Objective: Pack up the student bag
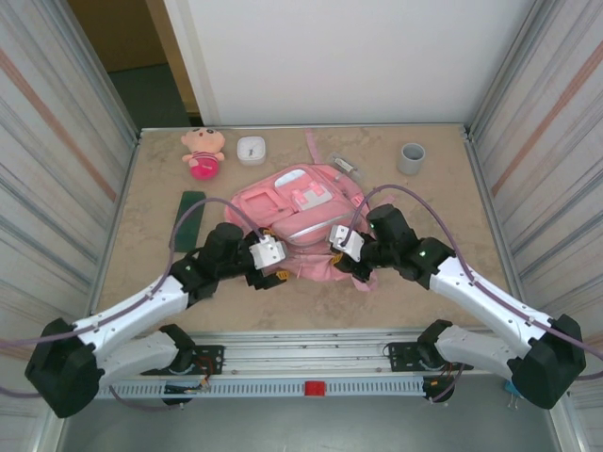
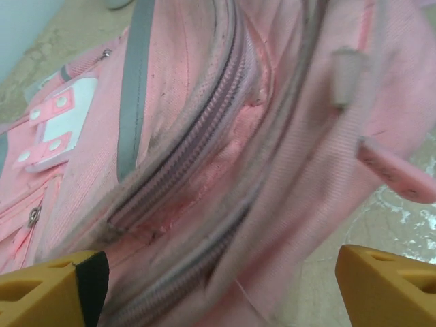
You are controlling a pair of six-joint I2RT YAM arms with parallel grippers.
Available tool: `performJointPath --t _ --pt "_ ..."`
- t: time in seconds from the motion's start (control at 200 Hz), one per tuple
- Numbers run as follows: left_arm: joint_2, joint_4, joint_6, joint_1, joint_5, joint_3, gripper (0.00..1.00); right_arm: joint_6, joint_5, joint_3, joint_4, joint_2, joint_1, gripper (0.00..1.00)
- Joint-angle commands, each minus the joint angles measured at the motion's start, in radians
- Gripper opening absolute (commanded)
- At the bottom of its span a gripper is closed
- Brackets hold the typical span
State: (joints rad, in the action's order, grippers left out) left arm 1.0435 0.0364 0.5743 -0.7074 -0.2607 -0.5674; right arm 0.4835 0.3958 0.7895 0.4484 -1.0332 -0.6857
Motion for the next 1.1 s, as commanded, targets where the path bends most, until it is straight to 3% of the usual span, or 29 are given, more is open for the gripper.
performJointPath --t 0.0,0.085,0.17,0.311,0.376,0.576,0.707,0.802,1.097 --pt "0.067 -0.062 0.082 0.005 -0.033 -0.066 0.83 0.016 0.080 0.061 -0.025 0.025 0.005 0.02" --pt "0.115 -0.072 0.080 0.006 -0.075 -0.088 0.68 0.015 0.071 0.060 -0.026 0.025 0.013 0.02" --pt "0.130 -0.088 0.050 0.009 -0.145 -0.092 0.45 0.007 0.043 0.054 -0.027 0.028 0.025 0.02" --pt "0.135 -0.133 -0.048 0.011 -0.261 -0.080 0.13 -0.037 -0.086 0.047 -0.032 0.020 0.034 0.02" --pt "0.139 -0.175 -0.102 0.011 -0.299 -0.060 0.04 -0.053 -0.129 0.048 -0.016 0.014 0.038 0.03" --pt "0.147 -0.265 -0.229 0.011 -0.340 -0.022 0.00 -0.108 -0.218 0.040 0.024 0.033 0.036 0.09" --pt "0.157 -0.263 -0.303 0.011 -0.328 -0.036 0.00 -0.241 -0.272 0.077 0.067 0.071 0.025 0.37" --pt "0.170 -0.253 -0.370 0.011 -0.330 -0.056 0.00 -0.424 -0.348 0.149 0.135 0.084 -0.015 0.49" --pt "0.220 -0.193 -0.490 0.011 -0.338 -0.114 0.00 -1.025 -0.607 0.308 0.291 0.064 -0.303 0.52"
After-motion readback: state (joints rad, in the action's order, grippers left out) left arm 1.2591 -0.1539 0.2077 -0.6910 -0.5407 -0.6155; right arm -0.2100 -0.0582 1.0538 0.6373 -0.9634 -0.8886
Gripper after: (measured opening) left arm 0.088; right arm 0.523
